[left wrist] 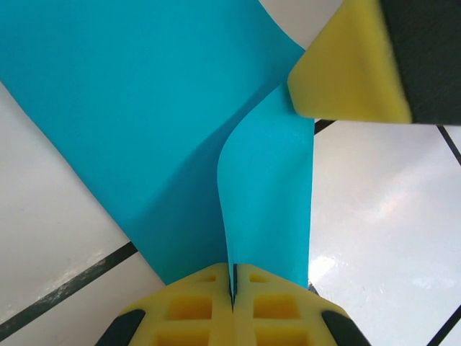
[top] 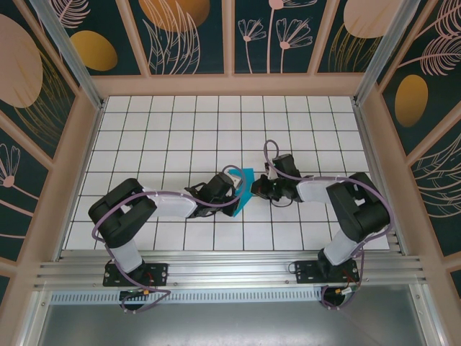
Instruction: Fold a paper plane with a square sheet of paper (pick it up from the middle)
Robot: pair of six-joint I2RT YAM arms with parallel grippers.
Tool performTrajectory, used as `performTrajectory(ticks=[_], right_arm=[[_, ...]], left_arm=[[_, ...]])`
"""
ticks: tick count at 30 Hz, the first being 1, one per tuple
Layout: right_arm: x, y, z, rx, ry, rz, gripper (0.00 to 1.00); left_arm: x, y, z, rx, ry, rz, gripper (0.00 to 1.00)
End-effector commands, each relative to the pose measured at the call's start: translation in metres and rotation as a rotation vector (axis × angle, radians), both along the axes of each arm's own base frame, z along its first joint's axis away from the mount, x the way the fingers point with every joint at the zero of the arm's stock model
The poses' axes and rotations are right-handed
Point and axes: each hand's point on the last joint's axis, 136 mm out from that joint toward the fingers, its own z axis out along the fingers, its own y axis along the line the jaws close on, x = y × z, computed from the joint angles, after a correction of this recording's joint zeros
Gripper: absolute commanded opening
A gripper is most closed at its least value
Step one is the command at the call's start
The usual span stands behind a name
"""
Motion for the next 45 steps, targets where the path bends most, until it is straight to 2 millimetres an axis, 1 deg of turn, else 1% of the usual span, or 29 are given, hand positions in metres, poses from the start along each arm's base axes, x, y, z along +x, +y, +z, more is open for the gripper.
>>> performTrajectory(ticks=[1, 3, 5, 7, 11, 12, 14, 16, 19, 22, 24, 26, 29, 33, 35, 39, 41, 45], right_arm=[[-0.003, -0.012, -0.026, -0.063, 0.035, -0.020, 0.03], [-0.006, -0.018, -0.036, -0.095, 0.066, -0.033, 0.03], [-0.006, -0.018, -0.032, -0.092, 0.060, -0.038, 0.02], [-0.001, -0.016, -0.019, -0.074, 0.031, -0.036, 0.03], [0.013, -0.009, 0.018, 0.000, -0.038, -0.024, 0.04], [0.016, -0.007, 0.025, 0.026, -0.047, -0.019, 0.04], [0.019, -0.003, 0.031, 0.056, -0.051, -0.010, 0.05], [0.019, -0.001, 0.031, 0.067, -0.048, -0.002, 0.05], [0.018, -0.002, 0.017, 0.047, -0.020, -0.009, 0.05], [0.014, -0.011, -0.004, -0.010, 0.025, -0.033, 0.05], [0.010, -0.020, -0.019, -0.067, 0.052, -0.059, 0.05], [0.008, -0.023, -0.022, -0.083, 0.052, -0.060, 0.05], [0.011, -0.024, -0.017, -0.093, 0.038, -0.055, 0.04], [0.021, -0.018, 0.014, -0.053, -0.038, -0.044, 0.06], [0.021, -0.010, 0.031, -0.006, -0.069, -0.020, 0.06], [0.009, 0.015, 0.051, 0.120, -0.084, 0.075, 0.06], [0.002, 0.024, 0.052, 0.152, -0.075, 0.105, 0.06], [-0.006, 0.032, 0.030, 0.119, -0.029, 0.123, 0.06]], left_arm=[[-0.005, 0.017, -0.021, 0.103, 0.038, 0.006, 0.04], [-0.005, 0.018, -0.021, 0.105, 0.038, 0.006, 0.04], [-0.006, 0.018, -0.021, 0.106, 0.038, 0.004, 0.04], [-0.006, 0.019, -0.022, 0.111, 0.040, 0.004, 0.04], [-0.007, 0.020, -0.023, 0.111, 0.040, 0.005, 0.04], [-0.007, 0.020, -0.022, 0.110, 0.038, 0.005, 0.04], [-0.007, 0.020, -0.023, 0.114, 0.039, 0.005, 0.05], [-0.006, 0.020, -0.023, 0.115, 0.038, 0.006, 0.04], [-0.006, 0.020, -0.023, 0.111, 0.040, 0.007, 0.05], [-0.007, 0.020, -0.024, 0.114, 0.040, 0.006, 0.05], [-0.007, 0.020, -0.024, 0.117, 0.038, 0.004, 0.05], [-0.006, 0.021, -0.023, 0.119, 0.034, 0.007, 0.05], [-0.006, 0.021, -0.022, 0.118, 0.034, 0.004, 0.05], [-0.005, 0.021, -0.022, 0.118, 0.033, 0.006, 0.05], [-0.005, 0.021, -0.022, 0.118, 0.033, 0.006, 0.05], [-0.006, 0.021, -0.022, 0.121, 0.034, 0.003, 0.05], [-0.006, 0.021, -0.023, 0.122, 0.036, 0.001, 0.05], [-0.006, 0.020, -0.023, 0.121, 0.036, 0.001, 0.05]])
